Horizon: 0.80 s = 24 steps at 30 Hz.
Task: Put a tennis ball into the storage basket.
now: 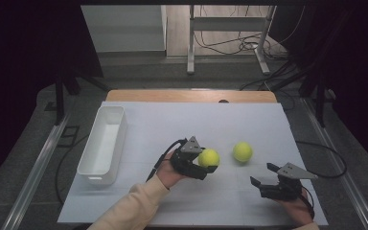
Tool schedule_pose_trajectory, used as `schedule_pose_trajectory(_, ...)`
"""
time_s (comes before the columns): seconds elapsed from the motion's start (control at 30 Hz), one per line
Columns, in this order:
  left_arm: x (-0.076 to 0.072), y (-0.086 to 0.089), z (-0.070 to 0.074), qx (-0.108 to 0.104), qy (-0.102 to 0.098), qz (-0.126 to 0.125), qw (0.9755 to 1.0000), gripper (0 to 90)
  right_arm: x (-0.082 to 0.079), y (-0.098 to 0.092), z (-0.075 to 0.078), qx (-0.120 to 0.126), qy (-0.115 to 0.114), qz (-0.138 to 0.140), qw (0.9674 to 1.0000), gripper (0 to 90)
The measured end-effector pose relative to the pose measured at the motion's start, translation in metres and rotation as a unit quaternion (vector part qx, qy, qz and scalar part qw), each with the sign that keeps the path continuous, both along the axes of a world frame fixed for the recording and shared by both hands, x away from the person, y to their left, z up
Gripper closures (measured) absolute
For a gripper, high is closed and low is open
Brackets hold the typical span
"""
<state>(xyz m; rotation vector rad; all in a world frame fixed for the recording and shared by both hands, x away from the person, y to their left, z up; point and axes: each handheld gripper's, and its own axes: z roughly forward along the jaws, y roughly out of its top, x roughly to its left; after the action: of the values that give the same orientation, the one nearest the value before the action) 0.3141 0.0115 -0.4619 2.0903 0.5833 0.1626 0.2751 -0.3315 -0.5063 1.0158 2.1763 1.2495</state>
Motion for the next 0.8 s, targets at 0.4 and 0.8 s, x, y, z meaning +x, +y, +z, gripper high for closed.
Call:
schedule_pose_trajectory(0.4,0.001,0.01,0.005,-0.007,-0.002,0.01,0.9999,26.1,0.0,0.0,0.0,0.0,0.0,0.0,1.0,14.5)
schedule_pose_trajectory(0.8,0.004,0.02,0.01,-0.014,-0.005,0.023,0.9996,26.1,0.0,0.0,0.0,0.0,-0.001,0.0,1.0,14.6)
